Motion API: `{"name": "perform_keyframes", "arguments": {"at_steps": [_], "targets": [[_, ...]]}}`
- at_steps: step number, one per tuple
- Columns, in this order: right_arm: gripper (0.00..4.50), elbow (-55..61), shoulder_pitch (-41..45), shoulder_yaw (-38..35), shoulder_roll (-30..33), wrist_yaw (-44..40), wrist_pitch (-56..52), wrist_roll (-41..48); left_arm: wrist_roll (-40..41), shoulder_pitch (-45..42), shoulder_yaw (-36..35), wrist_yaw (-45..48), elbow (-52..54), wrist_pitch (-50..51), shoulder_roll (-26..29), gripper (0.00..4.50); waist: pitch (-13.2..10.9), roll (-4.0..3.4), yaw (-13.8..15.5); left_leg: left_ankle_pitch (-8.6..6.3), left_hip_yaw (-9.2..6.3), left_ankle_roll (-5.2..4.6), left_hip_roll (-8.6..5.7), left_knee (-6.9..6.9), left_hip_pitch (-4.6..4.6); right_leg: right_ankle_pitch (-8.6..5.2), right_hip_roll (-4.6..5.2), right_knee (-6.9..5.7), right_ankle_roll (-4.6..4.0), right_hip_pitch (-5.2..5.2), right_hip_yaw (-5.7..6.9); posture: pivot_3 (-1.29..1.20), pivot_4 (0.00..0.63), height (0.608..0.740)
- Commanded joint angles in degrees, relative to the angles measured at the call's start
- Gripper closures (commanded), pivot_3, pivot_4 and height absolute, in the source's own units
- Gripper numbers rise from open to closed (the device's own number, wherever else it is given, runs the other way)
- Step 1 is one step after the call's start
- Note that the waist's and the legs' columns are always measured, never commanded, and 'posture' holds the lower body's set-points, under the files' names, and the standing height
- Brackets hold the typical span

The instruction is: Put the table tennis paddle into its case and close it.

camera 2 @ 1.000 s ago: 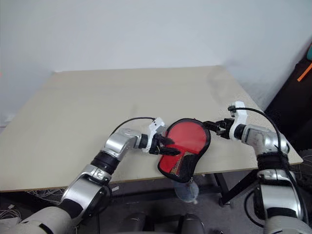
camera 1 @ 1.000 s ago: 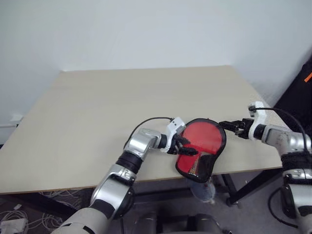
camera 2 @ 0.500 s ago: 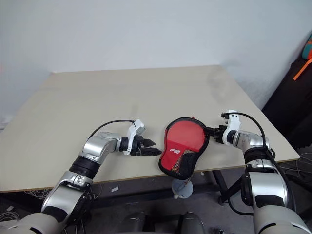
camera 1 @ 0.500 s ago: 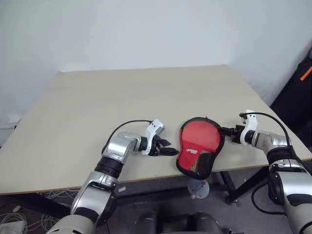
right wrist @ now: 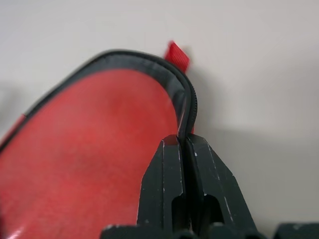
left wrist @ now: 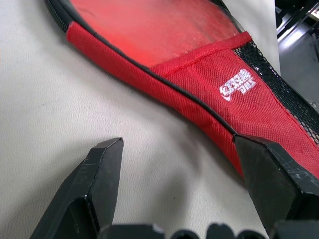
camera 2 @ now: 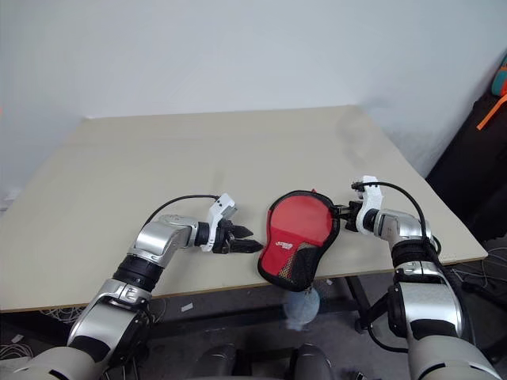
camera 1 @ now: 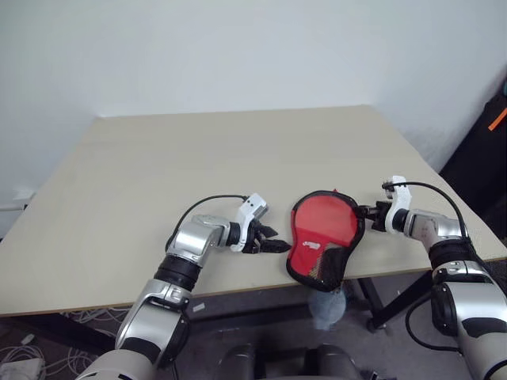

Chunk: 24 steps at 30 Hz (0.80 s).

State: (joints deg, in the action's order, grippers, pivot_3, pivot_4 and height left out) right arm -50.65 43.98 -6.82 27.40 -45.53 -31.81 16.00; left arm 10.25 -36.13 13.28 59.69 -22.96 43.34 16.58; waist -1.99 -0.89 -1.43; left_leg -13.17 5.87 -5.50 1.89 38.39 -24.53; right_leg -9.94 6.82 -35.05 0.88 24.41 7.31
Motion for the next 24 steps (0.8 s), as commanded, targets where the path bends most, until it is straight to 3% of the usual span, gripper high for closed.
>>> {"name": "perform_keyframes", "arguments": {"at_steps": [1, 4, 11, 18, 24], "targets": [[4.49, 12.4, 1.4, -3.7, -1.2, -1.7, -5.4, 6.6, 0.0, 0.6, 1.5, -0.6, -1.6, 0.4, -1.0, 0.77, -0.1, -0.12, 0.2, 0.00, 0.00, 0.00, 0.00, 0.02, 0.00, 0.00, 0.00, -0.01, 0.00, 0.00, 0.00, 0.00, 0.000, 0.740], [4.49, 21.3, 2.2, -6.3, -4.1, 2.9, -9.0, 10.0, -0.1, 0.7, 1.7, -0.8, -2.5, 0.1, -1.7, 0.77, -0.1, -0.17, 0.3, 0.00, -0.05, 0.00, 0.00, 0.02, -0.01, 0.00, 0.00, -0.04, -0.01, 0.02, 0.01, 0.00, 0.000, 0.740], [4.49, 28.8, 6.6, -13.8, -12.2, 18.4, -12.5, 15.3, -0.5, 1.5, 2.7, -0.9, -2.7, 0.1, -2.8, 0.77, 0.0, -0.18, 1.0, -0.01, -0.05, -0.01, -0.03, 0.10, -0.03, 0.06, 0.10, -0.01, -0.02, 0.09, 0.02, 0.00, 0.000, 0.740], [4.49, 22.4, 14.4, -19.7, -15.1, 29.6, -7.4, 16.8, -0.7, 1.8, 2.9, -1.2, -2.6, -0.1, -3.6, 0.77, -0.1, -0.28, 1.6, 0.00, 0.00, -0.01, -0.06, 0.00, -0.07, 0.08, 0.06, 0.03, -0.05, 0.19, -0.03, 0.00, 0.000, 0.740], [4.49, 11.7, 14.5, -17.2, -14.1, 30.0, -3.1, 12.7, -0.9, 2.2, 3.0, -1.7, -2.0, -0.7, -3.8, 0.77, 0.0, -0.27, 1.7, -0.04, 0.02, -0.07, -0.13, -0.02, -0.04, 0.08, 0.06, 0.16, -0.04, 0.04, -0.01, 0.00, 0.000, 0.740]]}}
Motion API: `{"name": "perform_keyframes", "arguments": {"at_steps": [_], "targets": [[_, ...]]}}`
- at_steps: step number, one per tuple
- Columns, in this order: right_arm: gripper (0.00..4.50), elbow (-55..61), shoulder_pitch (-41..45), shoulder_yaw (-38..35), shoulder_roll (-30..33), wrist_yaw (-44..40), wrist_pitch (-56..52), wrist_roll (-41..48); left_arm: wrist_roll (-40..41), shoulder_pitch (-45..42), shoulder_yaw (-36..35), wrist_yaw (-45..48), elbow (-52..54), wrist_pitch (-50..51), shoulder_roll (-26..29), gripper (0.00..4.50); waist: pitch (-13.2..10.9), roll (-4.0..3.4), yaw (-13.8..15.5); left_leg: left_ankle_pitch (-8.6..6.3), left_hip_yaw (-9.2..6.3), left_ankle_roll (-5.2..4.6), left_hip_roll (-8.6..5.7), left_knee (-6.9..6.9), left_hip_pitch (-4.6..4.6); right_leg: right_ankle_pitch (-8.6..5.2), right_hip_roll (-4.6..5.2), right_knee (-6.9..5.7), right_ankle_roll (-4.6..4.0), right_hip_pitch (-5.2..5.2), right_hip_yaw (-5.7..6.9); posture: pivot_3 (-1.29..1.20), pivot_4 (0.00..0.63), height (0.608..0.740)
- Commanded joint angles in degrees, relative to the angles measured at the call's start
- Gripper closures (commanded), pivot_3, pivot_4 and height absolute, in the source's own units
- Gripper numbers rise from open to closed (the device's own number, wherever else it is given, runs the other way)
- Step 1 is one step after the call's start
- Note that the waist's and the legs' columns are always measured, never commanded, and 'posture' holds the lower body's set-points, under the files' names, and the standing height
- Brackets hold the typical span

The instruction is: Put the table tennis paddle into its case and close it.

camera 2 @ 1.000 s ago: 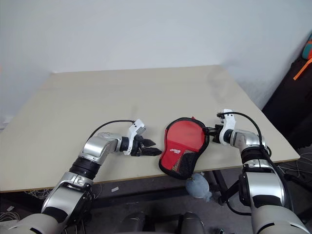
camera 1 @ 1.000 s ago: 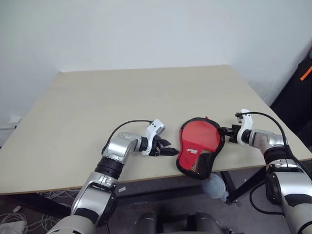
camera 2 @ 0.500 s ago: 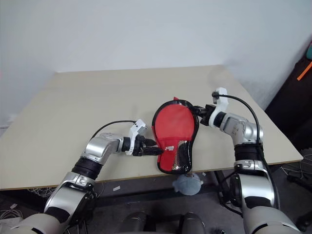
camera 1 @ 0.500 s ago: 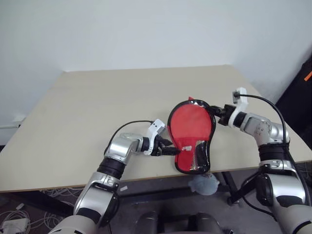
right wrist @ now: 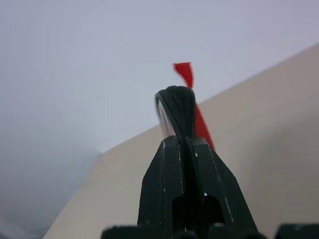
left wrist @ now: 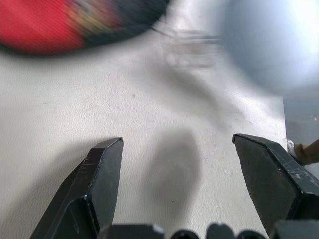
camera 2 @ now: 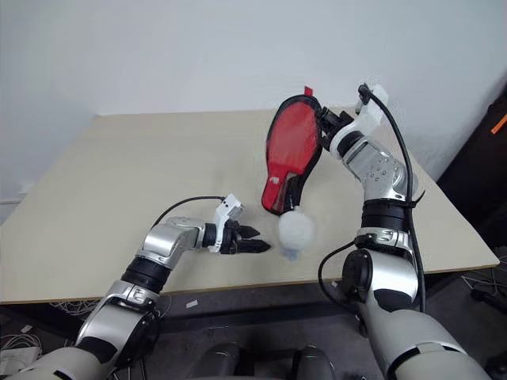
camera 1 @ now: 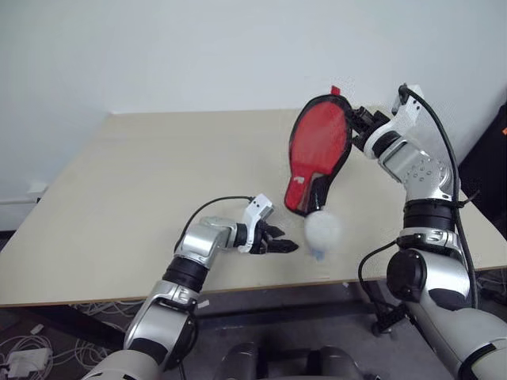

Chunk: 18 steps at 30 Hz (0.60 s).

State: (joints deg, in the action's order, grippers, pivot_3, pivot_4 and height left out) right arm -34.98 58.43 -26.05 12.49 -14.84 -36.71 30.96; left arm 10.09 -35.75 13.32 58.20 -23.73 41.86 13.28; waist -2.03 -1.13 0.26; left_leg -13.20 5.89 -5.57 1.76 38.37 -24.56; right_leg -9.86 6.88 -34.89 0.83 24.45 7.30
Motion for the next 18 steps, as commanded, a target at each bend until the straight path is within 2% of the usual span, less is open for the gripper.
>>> {"name": "perform_keyframes", "arguments": {"at_steps": [1, 6, 8, 11, 12, 18], "targets": [[4.49, -6.3, -0.8, 3.3, 1.0, -0.8, 2.4, -3.7, -0.9, 2.0, 3.1, -0.2, -1.0, 0.6, -0.4, 0.77, 0.0, -0.03, -0.1, -0.02, 0.03, -0.03, -0.03, 0.00, 0.01, 0.00, 0.01, -0.01, 0.00, -0.01, -0.04, 0.00, 0.000, 0.740], [4.49, -16.0, -6.2, 13.4, 2.2, -3.6, 5.6, -14.6, -0.8, 2.5, 2.8, -0.5, 0.2, -0.1, 0.2, 0.77, 0.7, 0.02, -0.5, -0.07, 0.10, -0.10, 0.00, -0.03, 0.16, -0.02, -0.03, 0.02, 0.02, -0.10, -0.09, 0.00, 0.000, 0.740], [4.49, -17.8, -7.8, 14.2, 2.2, -4.8, 4.6, -15.8, -0.5, 2.8, 2.7, -0.3, 1.1, 0.0, 0.8, 0.77, 0.9, 0.10, -1.5, -0.08, 0.17, -0.08, 0.06, -0.12, 0.36, -0.04, -0.07, 0.02, 0.03, -0.20, -0.13, 0.00, 0.000, 0.740], [3.75, -19.8, -8.7, 13.1, 2.2, -4.1, 4.6, -16.1, -0.2, 3.2, 2.7, 0.0, 1.9, 0.2, 1.4, 0.77, 0.7, -0.08, -2.1, -0.08, 0.25, -0.06, 0.14, -0.20, 0.75, -0.04, -0.09, -0.03, 0.03, -0.45, -0.18, 0.00, 0.000, 0.740], [3.46, -20.2, -8.9, 13.1, 2.3, -4.1, 4.9, -16.4, -0.2, 3.3, 2.6, -0.1, 2.1, 0.2, 1.6, 0.77, 0.7, -0.34, -2.5, -0.08, 0.25, -0.06, 0.13, -0.20, 0.73, -0.03, -0.08, -0.07, 0.02, -0.44, -0.19, 0.00, 0.000, 0.740], [1.24, -21.1, -9.2, 11.6, 3.0, -1.4, 8.3, -17.0, -0.1, 2.8, 2.3, 0.1, 2.2, 0.4, 2.3, 0.77, 0.7, -0.30, -2.8, -0.08, 0.21, -0.06, 0.07, -0.20, 0.92, -0.03, -0.07, -0.09, 0.03, -0.47, -0.29, 0.00, 0.000, 0.740]]}}
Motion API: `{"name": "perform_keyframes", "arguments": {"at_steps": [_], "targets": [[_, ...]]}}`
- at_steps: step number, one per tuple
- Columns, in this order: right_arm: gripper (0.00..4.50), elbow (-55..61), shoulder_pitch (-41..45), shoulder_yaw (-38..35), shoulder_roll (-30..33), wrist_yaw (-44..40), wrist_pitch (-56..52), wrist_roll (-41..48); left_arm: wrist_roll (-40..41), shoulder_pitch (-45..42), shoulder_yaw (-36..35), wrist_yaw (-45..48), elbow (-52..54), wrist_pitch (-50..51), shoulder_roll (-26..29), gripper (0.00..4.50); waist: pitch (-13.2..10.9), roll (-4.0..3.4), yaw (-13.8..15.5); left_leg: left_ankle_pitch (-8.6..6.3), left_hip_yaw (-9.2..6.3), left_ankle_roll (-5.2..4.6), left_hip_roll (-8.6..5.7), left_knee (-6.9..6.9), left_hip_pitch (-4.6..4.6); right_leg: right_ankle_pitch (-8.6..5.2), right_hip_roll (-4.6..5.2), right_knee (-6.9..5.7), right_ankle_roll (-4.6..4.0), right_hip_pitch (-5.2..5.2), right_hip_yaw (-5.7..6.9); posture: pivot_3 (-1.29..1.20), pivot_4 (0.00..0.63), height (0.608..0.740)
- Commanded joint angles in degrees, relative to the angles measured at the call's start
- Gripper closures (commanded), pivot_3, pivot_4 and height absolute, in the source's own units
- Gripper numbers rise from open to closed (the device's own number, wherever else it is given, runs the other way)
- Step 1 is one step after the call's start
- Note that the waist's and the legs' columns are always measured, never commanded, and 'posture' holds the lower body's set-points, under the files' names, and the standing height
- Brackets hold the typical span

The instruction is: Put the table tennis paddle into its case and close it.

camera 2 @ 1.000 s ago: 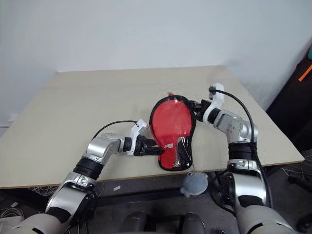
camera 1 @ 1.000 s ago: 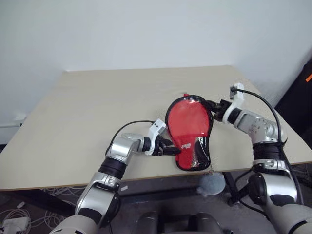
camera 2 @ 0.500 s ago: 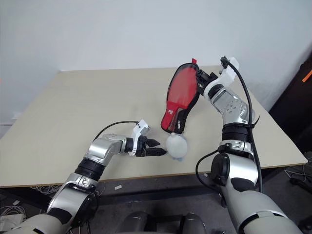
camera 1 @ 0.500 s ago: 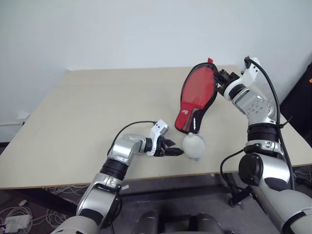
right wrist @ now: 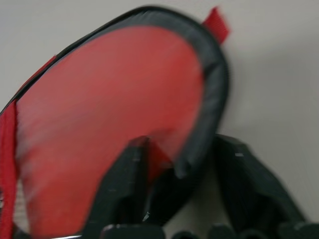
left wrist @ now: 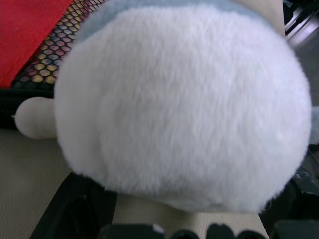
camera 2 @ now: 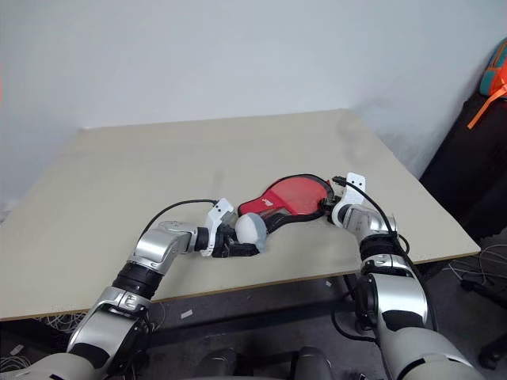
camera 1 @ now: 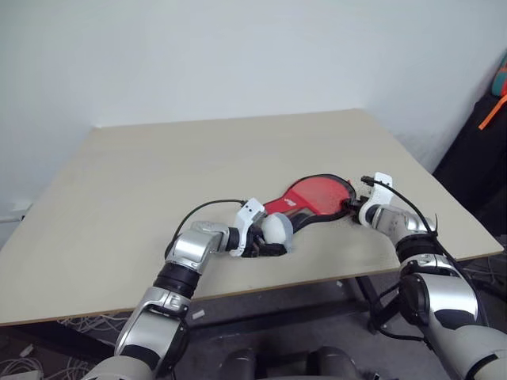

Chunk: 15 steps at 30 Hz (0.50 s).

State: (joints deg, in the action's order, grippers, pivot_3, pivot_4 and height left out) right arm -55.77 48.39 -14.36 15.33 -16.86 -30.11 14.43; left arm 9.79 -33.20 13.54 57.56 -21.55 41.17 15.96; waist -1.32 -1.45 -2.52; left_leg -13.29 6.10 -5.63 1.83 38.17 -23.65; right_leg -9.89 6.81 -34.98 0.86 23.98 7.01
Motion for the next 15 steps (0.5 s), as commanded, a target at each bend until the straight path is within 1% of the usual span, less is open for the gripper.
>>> {"name": "perform_keyframes", "arguments": {"at_steps": [1, 3, 4, 8, 12, 14, 15], "targets": [[0.92, 0.6, 0.5, 0.1, 0.4, 0.2, 2.8, -0.6, 0.3, 0.2, 2.0, 0.7, 0.0, 1.2, -0.3, 0.77, 0.0, 0.03, 0.0, 0.00, 0.00, 0.00, -0.02, 0.00, 0.00, 0.00, 0.01, 0.05, 0.00, -0.03, 0.00, 0.00, 0.000, 0.740], [0.27, 2.8, -0.2, 0.1, 0.5, -0.6, 4.8, -0.4, 0.5, 0.0, 1.6, 0.9, 0.1, 1.1, 0.1, 0.77, 0.0, 0.05, 0.1, 0.00, 0.00, -0.02, -0.12, 0.00, -0.03, 0.01, 0.10, 0.06, 0.01, -0.03, -0.03, 0.00, 0.000, 0.740], [0.03, 4.1, -0.6, -0.1, 0.5, -1.3, 5.4, 0.1, 0.6, -0.1, 1.4, 0.9, 0.0, 1.0, 0.3, 0.77, 0.0, 0.06, 0.1, -0.01, 0.00, -0.02, -0.15, 0.00, -0.05, 0.01, 0.13, 0.07, 0.01, -0.02, -0.04, 0.00, 0.000, 0.740], [0.03, 9.0, -3.2, 0.4, 0.7, -1.9, 13.7, -0.9, 0.6, -1.6, -0.7, 0.9, -1.4, -0.4, 2.2, 0.77, -0.1, 0.03, 0.1, -0.02, -0.01, -0.04, -0.16, -0.03, -0.30, 0.00, 0.12, 0.08, 0.01, 0.23, -0.05, 0.00, 0.000, 0.740], [0.03, 10.4, -4.6, 0.6, 0.8, -3.4, 18.2, -1.3, 1.0, -3.7, -3.5, 1.5, -3.6, -3.5, 5.6, 0.77, -0.2, 0.02, -0.3, 0.03, 0.00, 0.00, -0.10, 0.00, -0.63, 0.02, -0.03, -0.02, 0.01, 0.45, -0.07, 0.00, 0.000, 0.740], [0.03, 12.1, -5.5, 1.4, 0.8, -5.9, 19.9, -1.2, 1.0, -4.5, -4.7, 2.2, -4.7, -6.7, 8.4, 0.77, -0.4, 0.12, -0.4, 0.08, -0.01, 0.07, -0.01, 0.00, -0.62, 0.02, -0.14, -0.06, -0.01, 0.48, -0.07, 0.00, 0.000, 0.740], [0.03, 13.4, -6.1, 1.5, 0.7, -8.7, 19.7, -0.1, 1.1, -4.8, -5.1, 2.7, -5.2, -7.9, 9.7, 0.77, -0.5, 0.12, -0.4, 0.10, -0.02, 0.12, 0.04, 0.00, -0.62, 0.03, -0.18, -0.07, -0.01, 0.50, -0.07, 0.00, 0.000, 0.740]]}}
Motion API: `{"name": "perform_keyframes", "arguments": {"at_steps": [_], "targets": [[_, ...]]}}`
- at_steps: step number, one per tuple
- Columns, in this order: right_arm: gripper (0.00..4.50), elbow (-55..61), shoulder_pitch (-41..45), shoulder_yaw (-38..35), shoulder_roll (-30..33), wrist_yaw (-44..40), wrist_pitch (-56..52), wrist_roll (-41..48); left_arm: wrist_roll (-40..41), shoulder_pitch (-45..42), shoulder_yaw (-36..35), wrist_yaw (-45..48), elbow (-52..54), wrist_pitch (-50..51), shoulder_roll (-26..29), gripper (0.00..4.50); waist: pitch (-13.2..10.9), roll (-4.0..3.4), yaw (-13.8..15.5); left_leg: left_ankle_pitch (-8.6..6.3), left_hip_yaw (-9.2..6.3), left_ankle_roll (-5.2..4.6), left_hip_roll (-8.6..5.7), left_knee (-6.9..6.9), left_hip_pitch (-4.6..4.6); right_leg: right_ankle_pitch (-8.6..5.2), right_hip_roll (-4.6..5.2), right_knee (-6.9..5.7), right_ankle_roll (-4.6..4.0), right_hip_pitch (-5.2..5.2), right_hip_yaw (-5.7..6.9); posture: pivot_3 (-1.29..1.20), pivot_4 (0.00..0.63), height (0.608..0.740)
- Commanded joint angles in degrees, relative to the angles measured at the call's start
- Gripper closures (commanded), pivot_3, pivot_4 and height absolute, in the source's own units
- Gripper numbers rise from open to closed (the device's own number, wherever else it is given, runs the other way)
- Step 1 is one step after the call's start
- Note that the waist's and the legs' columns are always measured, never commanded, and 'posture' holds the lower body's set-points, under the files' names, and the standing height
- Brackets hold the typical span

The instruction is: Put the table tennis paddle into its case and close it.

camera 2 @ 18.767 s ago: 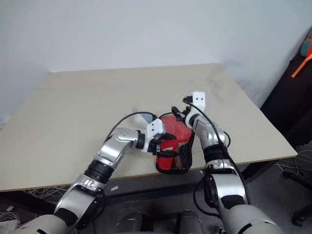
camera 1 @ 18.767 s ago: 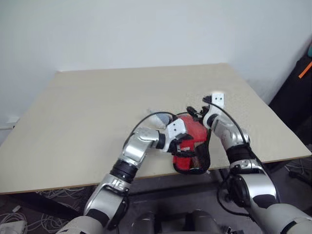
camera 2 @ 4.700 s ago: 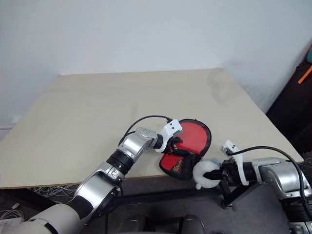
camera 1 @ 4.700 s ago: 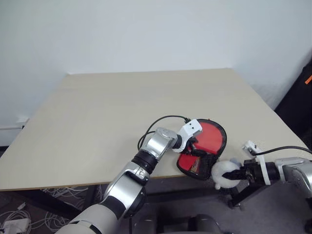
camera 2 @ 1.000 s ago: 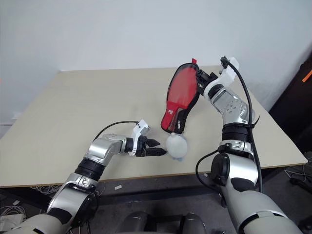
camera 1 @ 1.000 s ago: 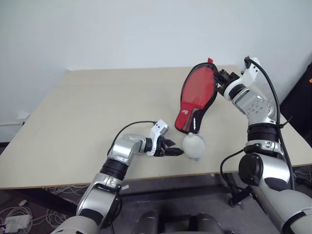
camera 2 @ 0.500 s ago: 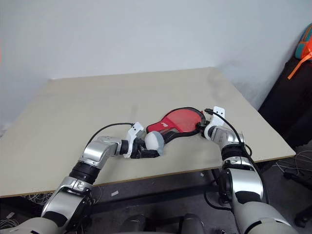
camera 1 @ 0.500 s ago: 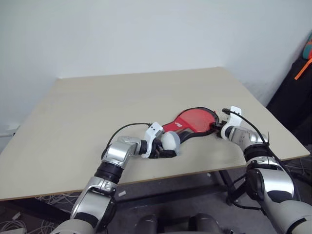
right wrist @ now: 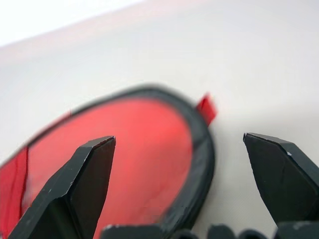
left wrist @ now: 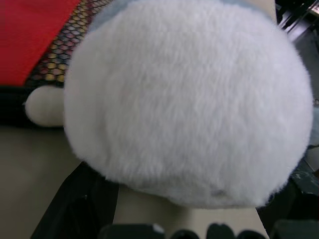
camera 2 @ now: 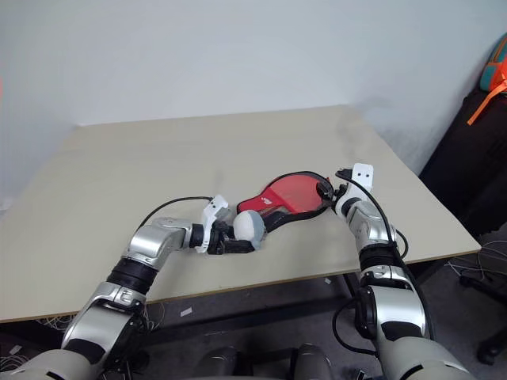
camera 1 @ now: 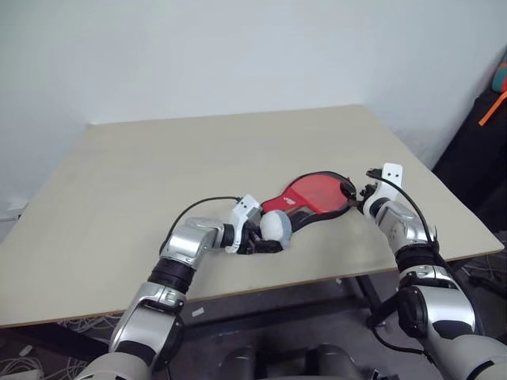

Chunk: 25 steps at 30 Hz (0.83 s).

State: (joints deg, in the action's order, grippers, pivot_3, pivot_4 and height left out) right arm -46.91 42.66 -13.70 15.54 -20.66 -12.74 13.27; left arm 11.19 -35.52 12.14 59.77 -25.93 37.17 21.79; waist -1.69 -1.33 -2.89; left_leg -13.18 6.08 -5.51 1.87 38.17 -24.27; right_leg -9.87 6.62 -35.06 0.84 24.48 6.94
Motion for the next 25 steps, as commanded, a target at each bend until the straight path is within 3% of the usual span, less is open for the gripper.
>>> {"name": "perform_keyframes", "arguments": {"at_steps": [1, 7, 11, 17, 25], "targets": [[0.03, 6.3, -1.1, 0.9, 0.2, -7.6, 1.6, 2.5, 0.0, -2.7, -4.0, 1.3, -1.3, -5.0, 5.1, 0.77, -0.2, 0.00, 0.0, 0.02, -0.02, 0.03, 0.04, 0.00, 0.00, 0.00, -0.04, -0.01, -0.01, 0.01, 0.01, 0.00, 0.000, 0.740], [0.03, 16.2, -7.3, 6.5, 3.7, -19.6, 1.0, 1.5, 0.8, -3.0, -6.2, 7.1, -3.7, -13.7, 10.6, 0.77, -0.3, -0.02, 0.8, 0.03, -0.11, 0.05, -0.08, 0.00, -0.25, 0.00, 0.08, 0.08, -0.02, 0.14, 0.06, 0.00, 0.000, 0.740], [0.03, 18.6, -9.6, 7.9, 7.0, -24.4, -0.6, 2.0, -0.1, -4.9, -7.2, 9.5, -10.3, -20.8, 12.7, 0.77, -0.4, 0.15, 1.7, -0.06, -0.04, -0.10, -0.24, 0.06, -0.28, 0.01, 0.22, 0.20, 0.00, 0.13, 0.03, 0.00, 0.000, 0.740], [0.03, 19.9, -9.4, 9.3, 9.1, -29.0, -2.9, 2.2, -1.6, -7.7, -6.9, 12.6, -18.1, -23.8, 14.5, 0.77, -0.5, 0.28, 1.7, -0.09, -0.07, -0.12, -0.18, 0.05, -0.34, 0.00, 0.20, 0.16, -0.01, 0.32, 0.07, 0.00, 0.000, 0.740], [0.03, 23.2, -12.1, 10.7, 11.0, -32.9, -4.1, 2.2, -0.2, -1.5, -6.4, 15.3, -10.5, -20.7, 13.5, 0.77, -0.5, 0.34, 1.7, -0.11, 0.00, -0.11, -0.18, 0.05, -0.38, 0.00, 0.22, 0.14, 0.00, 0.31, 0.04, 0.00, 0.000, 0.740]]}}
